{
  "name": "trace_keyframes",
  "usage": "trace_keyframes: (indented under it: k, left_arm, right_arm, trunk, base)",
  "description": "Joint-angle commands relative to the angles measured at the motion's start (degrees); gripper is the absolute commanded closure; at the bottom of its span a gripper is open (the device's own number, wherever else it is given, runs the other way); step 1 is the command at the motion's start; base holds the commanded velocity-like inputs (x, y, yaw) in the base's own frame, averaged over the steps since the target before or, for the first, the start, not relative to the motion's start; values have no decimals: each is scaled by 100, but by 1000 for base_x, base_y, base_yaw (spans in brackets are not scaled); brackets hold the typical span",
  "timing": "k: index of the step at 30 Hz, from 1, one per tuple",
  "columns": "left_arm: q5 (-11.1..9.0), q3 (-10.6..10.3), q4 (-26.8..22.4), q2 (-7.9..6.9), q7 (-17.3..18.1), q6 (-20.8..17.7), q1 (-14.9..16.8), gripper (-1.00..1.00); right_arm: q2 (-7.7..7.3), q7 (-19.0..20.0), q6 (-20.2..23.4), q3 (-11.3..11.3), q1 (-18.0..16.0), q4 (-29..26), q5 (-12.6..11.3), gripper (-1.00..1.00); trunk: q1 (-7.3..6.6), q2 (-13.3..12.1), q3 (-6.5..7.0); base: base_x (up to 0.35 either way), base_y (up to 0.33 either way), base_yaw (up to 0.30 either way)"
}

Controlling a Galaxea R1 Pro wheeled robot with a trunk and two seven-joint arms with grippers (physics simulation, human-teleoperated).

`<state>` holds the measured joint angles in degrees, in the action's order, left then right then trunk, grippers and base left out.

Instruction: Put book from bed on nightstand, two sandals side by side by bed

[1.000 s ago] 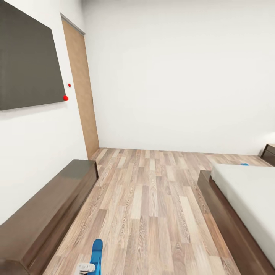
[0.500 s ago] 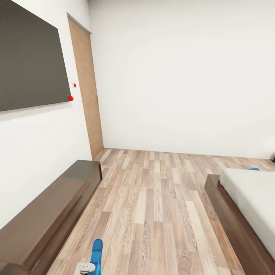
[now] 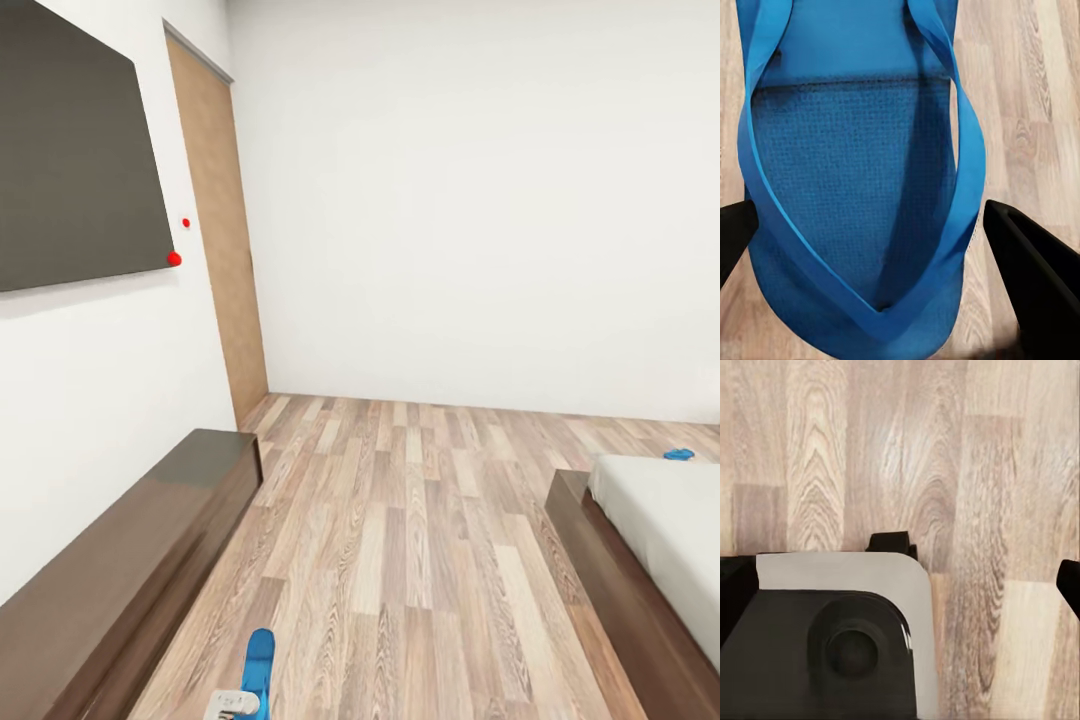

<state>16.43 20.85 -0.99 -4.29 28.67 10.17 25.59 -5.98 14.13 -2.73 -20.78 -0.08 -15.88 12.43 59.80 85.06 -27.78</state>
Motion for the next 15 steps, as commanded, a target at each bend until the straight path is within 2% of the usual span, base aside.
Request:
trace_keyframes:
  k: [1, 2, 3, 4, 7, 11, 14, 15]
  left_arm:
    - [241, -5, 2, 18, -87, 23, -12, 100]
    - [467, -82, 2, 30, -207, 17, -43, 100]
    - [798, -155, 5, 54, -414, 10, -92, 100]
    - [954, -182, 7, 95, -543, 10, -113, 100]
    - [1163, -217, 4, 213, -774, 14, -141, 100]
    - [1224, -223, 4, 252, -844, 27, -152, 100]
    - [1236, -229, 8, 259, -844, 30, -156, 100]
    - [1238, -227, 8, 261, -835, 29, -158, 100]
  right_arm:
    - [20, -26, -23, -56, -1, -6, 124, -100]
    - [24, -63, -27, -63, -1, -8, 164, -100]
    - [25, -94, -31, -69, -1, -14, 183, -100]
    - [32, -104, -32, -71, -1, -16, 176, -100]
    - [34, -92, -40, -86, -1, -29, 157, -100]
    - [14, -64, -44, -105, -1, -36, 108, -100]
    - [4, 72, -43, -103, -1, -43, -109, -100]
    - [2, 348, -43, -104, -1, -45, -216, -100]
  trunk:
    - [3, 2, -5]
    - [3, 2, -5]
    - [3, 2, -5]
    - [3, 2, -5]
    - [3, 2, -5]
    - [3, 2, -5]
    - [3, 2, -5]
    - [3, 2, -5]
  base:
    - [306, 0, 0]
    - [307, 0, 0]
    - [308, 0, 0]
    - [301, 0, 0]
    - [301, 0, 0]
    - [321, 0, 0]
    - [327, 0, 0]
    - [328, 0, 0]
